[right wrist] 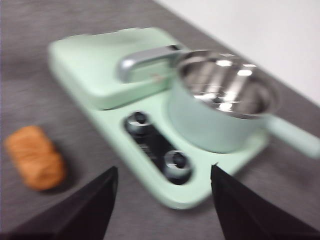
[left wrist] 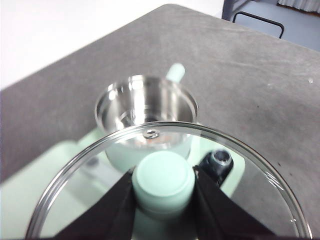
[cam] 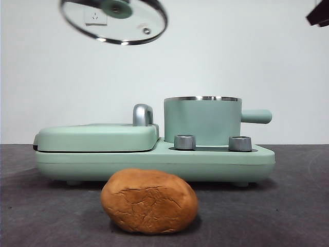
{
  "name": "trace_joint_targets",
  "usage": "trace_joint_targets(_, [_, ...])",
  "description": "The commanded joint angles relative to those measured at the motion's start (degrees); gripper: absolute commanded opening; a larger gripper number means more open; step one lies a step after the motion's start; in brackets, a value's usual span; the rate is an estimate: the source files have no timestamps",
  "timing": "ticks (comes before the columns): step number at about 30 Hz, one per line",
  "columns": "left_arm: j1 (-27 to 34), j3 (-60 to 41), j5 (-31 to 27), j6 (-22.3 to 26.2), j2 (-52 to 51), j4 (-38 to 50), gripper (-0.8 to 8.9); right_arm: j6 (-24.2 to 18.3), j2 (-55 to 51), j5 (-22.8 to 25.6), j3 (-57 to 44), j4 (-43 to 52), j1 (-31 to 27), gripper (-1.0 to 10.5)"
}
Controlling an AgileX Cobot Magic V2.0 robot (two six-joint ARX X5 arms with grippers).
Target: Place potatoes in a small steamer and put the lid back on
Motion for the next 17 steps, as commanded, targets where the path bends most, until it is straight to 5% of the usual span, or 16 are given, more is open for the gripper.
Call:
trace_joint_targets(1, [1.1,-5.6,-0.8,-3.4,-6.3,3.0,0.18,-1.0,3.5,1.5,2.1,-1.0,5.6,3.0])
trace_joint_targets(9, [6.4,-17.0,-2.3,-7.0,-19.3,2.1,0.16,1.4,17.5,8.5,7.8,-4.5,22.3,3.0])
trace_joint_targets(17, [11.2,-18.0,-3.5,-6.6,-24.5,-2.2,0.16,3.0,33.4,13.5,8.9,-1.8,31.2,3.5])
